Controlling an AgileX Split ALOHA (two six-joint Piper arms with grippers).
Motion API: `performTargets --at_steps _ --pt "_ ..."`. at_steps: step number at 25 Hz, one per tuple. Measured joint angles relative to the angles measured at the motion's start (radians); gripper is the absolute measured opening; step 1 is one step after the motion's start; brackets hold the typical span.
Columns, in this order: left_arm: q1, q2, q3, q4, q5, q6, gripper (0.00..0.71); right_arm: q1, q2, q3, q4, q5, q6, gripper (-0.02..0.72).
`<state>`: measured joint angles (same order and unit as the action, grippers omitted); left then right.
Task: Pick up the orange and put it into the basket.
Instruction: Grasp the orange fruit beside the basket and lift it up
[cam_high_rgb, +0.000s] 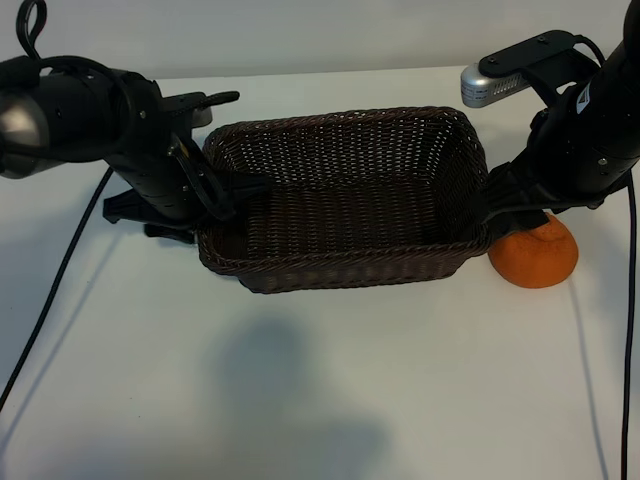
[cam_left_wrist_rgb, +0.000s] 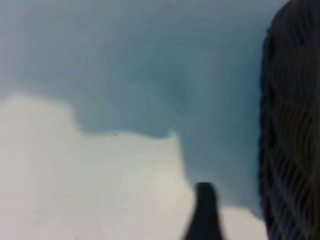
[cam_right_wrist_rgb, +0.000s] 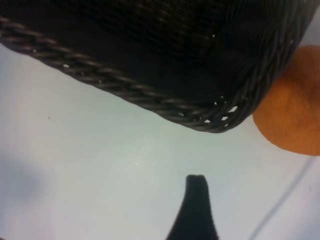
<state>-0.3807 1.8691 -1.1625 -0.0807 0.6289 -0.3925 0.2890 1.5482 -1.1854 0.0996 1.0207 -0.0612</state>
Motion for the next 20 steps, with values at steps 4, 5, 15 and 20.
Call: performTargets --at_steps 4,5,15,20 --pt "0.0 -0.057 -0.006 0.059 0.047 -0.002 0.684 0.0 0.0 0.0 0.005 0.001 0.0 0.57" --pt "0.0 -0.079 -0.006 0.072 0.064 -0.003 0.683 0.0 0.0 0.0 0.009 0.001 0.0 0.57" --pt "0.0 -0.278 -0.085 0.134 0.193 0.042 0.648 0.0 0.0 0.0 0.021 0.003 0.0 0.57" --pt "0.008 -0.3 -0.165 0.149 0.3 0.12 0.637 0.0 0.0 0.0 0.023 0.005 0.0 0.57"
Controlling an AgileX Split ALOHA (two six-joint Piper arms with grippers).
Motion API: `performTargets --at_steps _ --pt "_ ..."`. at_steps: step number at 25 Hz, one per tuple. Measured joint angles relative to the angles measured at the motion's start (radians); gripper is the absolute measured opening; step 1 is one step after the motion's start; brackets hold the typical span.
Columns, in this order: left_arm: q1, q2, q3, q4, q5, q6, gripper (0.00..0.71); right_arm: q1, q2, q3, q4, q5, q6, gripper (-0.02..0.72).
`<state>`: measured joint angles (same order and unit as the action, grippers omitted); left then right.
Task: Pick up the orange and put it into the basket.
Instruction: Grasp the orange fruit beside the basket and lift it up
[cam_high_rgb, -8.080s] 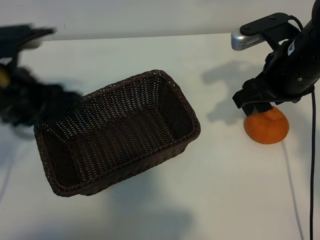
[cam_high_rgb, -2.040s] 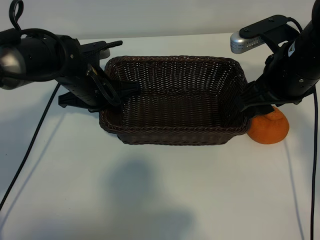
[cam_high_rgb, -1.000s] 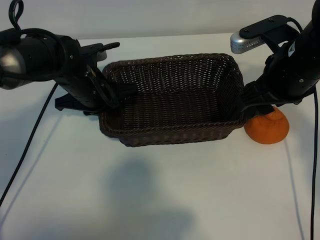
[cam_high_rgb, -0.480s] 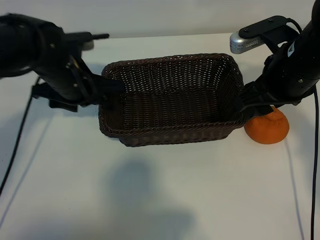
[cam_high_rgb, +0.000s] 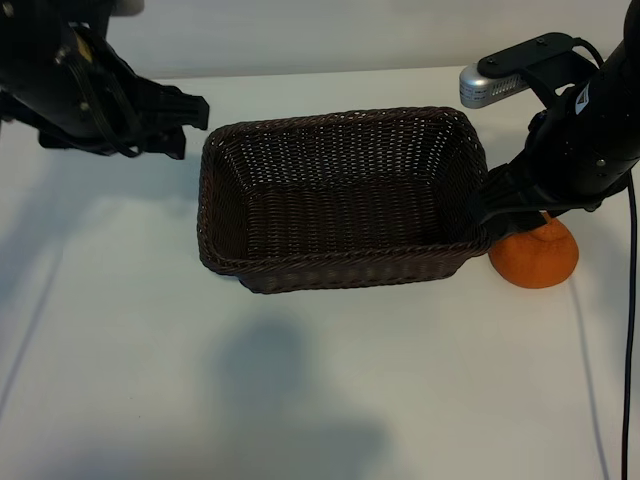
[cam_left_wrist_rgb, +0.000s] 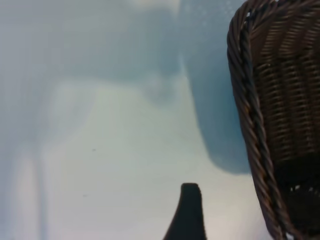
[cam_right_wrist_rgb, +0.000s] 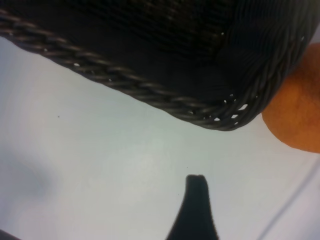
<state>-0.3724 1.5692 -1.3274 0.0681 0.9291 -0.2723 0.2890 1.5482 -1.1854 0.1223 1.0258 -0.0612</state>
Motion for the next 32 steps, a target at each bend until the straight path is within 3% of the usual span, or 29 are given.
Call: performTargets --at_steps 3,6,9,11,13,22,28,32 --pt "0.086 -0.038 -0.011 -0.016 0.034 0.053 0.63 0.0 0.0 0.0 0.0 0.002 0.0 0.57" --pt "0.229 -0.092 -0.012 -0.052 0.068 0.13 0.62 0.0 0.0 0.0 0.001 0.006 0.0 0.57" --pt "0.411 -0.151 -0.014 -0.105 0.105 0.224 0.615 0.0 0.0 0.0 0.002 0.007 0.0 0.57" --pt "0.5 -0.192 -0.014 -0.156 0.12 0.265 0.61 0.0 0.0 0.0 0.002 0.007 0.0 0.57" --pt "0.556 -0.226 -0.014 -0.204 0.127 0.302 0.605 0.0 0.0 0.0 0.002 0.007 0.0 0.57" --pt "0.568 -0.5 -0.015 -0.245 0.175 0.353 0.598 0.0 0.0 0.0 0.002 0.012 -0.004 0.57" --pt "0.492 -0.826 -0.019 -0.234 0.189 0.393 0.596 0.0 0.0 0.0 -0.001 0.012 -0.007 0.57" --pt "0.462 -0.99 -0.017 -0.146 0.222 0.383 0.596 0.0 0.0 0.0 -0.001 0.012 -0.007 0.57"
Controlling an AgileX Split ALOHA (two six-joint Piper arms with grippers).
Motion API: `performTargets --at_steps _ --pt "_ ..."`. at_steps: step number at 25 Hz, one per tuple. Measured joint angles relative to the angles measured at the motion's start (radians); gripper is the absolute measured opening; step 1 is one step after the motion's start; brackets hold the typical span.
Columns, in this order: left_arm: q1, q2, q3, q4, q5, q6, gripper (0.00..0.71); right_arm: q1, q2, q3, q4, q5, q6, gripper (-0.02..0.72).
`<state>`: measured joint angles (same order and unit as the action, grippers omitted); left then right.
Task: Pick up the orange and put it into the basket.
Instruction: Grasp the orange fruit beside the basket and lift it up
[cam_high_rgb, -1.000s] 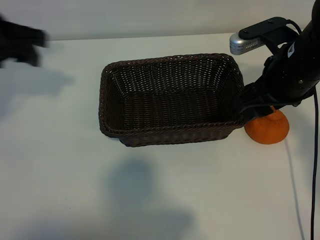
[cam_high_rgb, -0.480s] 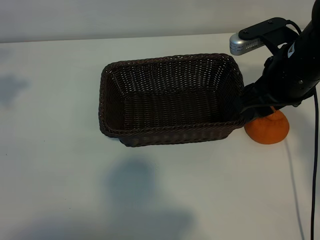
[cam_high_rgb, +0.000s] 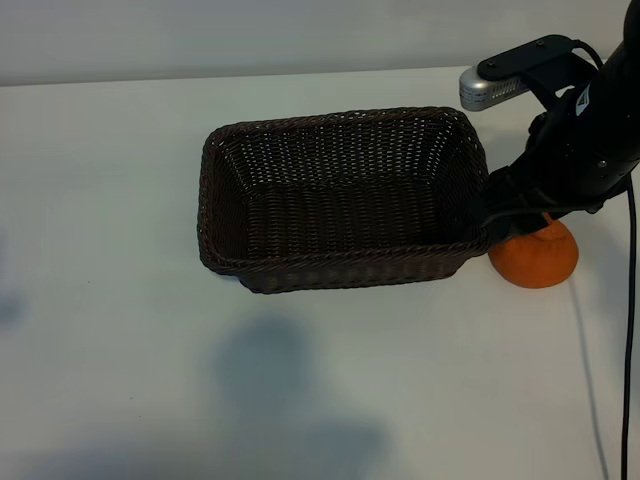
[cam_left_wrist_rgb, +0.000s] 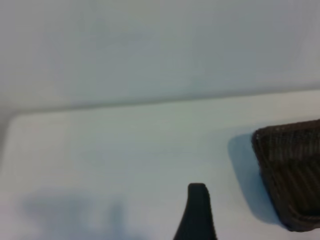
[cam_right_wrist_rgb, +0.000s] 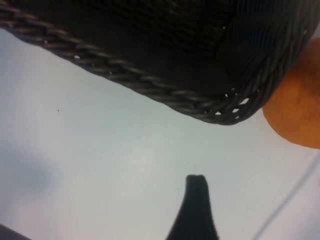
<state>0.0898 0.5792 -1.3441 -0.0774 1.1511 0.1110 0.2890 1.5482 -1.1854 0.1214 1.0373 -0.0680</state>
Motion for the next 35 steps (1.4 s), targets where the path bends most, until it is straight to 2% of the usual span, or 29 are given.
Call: performTargets --at_steps 4,8,12,18,21,29,35 --pt "-0.002 -0.117 0.073 0.102 -0.002 -0.09 0.596 0.0 0.0 0.0 -0.002 0.0 0.0 0.57" --pt "-0.007 -0.228 0.19 0.044 0.003 -0.104 0.596 0.0 0.0 0.0 -0.008 -0.004 0.0 0.57" --pt "-0.048 -0.362 0.299 -0.036 0.018 -0.066 0.596 0.0 0.0 0.0 -0.014 -0.013 0.0 0.57" --pt "-0.072 -0.571 0.469 0.064 0.018 -0.076 0.596 0.0 0.0 0.0 -0.015 -0.018 0.0 0.57" --pt "-0.073 -0.59 0.586 0.096 0.018 -0.093 0.596 0.0 0.0 0.0 -0.016 -0.018 0.0 0.57" --pt "-0.08 -0.59 0.769 0.038 0.018 -0.117 0.596 0.0 0.0 0.0 -0.015 -0.018 0.003 0.57" --pt "-0.08 -0.589 0.795 0.032 0.018 -0.136 0.596 0.0 0.0 0.0 -0.021 -0.018 0.003 0.57"
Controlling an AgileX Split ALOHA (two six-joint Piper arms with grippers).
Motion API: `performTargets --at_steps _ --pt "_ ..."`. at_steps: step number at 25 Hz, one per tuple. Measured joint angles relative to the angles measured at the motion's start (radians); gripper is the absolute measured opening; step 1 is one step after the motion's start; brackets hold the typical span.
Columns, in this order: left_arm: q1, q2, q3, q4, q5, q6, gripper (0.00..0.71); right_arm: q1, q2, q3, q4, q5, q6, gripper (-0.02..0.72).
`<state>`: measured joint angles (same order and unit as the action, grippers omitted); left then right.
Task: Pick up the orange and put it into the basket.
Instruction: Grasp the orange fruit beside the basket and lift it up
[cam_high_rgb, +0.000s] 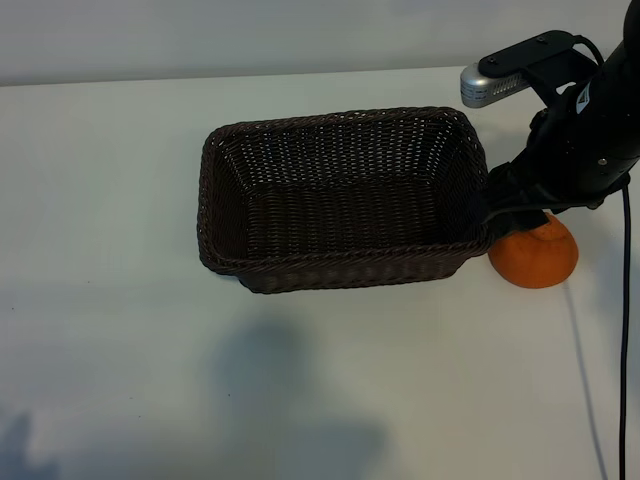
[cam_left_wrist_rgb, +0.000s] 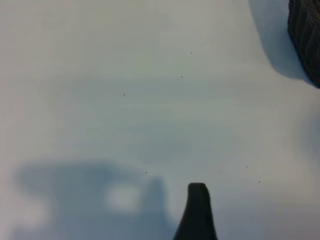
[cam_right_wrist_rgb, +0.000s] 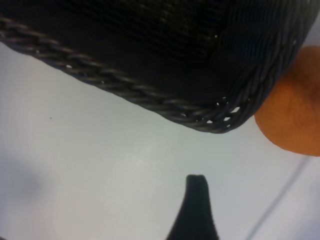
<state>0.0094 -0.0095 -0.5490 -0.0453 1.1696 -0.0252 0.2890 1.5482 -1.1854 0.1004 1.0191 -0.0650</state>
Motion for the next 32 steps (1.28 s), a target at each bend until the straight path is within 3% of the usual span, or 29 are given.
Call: performTargets --at_steps 8,15,23,32 --pt "0.0 0.0 0.0 -0.016 0.0 -0.001 0.596 0.0 0.0 0.0 -0.069 -0.052 0.097 0.57" --pt "0.0 0.0 0.0 -0.016 0.0 -0.005 0.596 -0.015 0.0 0.0 -0.123 -0.049 0.175 0.57" --pt "0.0 0.0 0.012 -0.009 0.0 -0.003 0.596 -0.11 0.019 0.0 -0.129 -0.042 0.184 0.57" --pt "0.0 0.0 0.05 -0.009 -0.069 0.044 0.596 -0.119 0.133 0.0 -0.121 -0.044 0.184 0.57"
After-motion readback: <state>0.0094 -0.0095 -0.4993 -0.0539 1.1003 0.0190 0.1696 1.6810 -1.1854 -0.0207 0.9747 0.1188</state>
